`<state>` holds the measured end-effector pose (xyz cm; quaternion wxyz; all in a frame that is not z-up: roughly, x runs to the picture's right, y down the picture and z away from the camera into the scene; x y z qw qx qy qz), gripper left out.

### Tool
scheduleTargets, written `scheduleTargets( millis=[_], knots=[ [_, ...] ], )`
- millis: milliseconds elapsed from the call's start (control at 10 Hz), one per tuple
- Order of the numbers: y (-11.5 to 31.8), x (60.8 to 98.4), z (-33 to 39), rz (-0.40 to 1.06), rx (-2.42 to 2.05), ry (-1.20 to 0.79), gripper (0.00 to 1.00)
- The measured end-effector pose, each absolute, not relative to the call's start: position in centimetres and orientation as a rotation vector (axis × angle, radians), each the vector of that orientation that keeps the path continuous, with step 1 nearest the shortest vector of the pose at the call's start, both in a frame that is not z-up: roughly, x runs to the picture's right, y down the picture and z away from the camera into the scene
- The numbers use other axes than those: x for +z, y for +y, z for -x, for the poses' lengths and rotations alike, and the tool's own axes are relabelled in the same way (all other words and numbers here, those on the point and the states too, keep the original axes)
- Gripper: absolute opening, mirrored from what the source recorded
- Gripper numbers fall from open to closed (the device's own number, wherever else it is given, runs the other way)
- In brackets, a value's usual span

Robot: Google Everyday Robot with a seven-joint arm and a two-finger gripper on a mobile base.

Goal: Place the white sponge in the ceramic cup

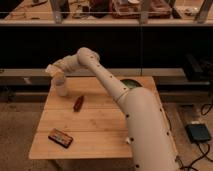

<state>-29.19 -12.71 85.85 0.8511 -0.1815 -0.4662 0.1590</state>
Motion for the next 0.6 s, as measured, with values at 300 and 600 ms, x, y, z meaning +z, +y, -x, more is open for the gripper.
scheduleTargets(
  millis=[300, 600],
  knots=[
    [-12.8, 87.5, 29.5, 0.407, 0.311, -0.944, 0.18],
    [-12.1, 88.4, 29.6, 0.447, 0.280, -0.920, 0.48]
  ],
)
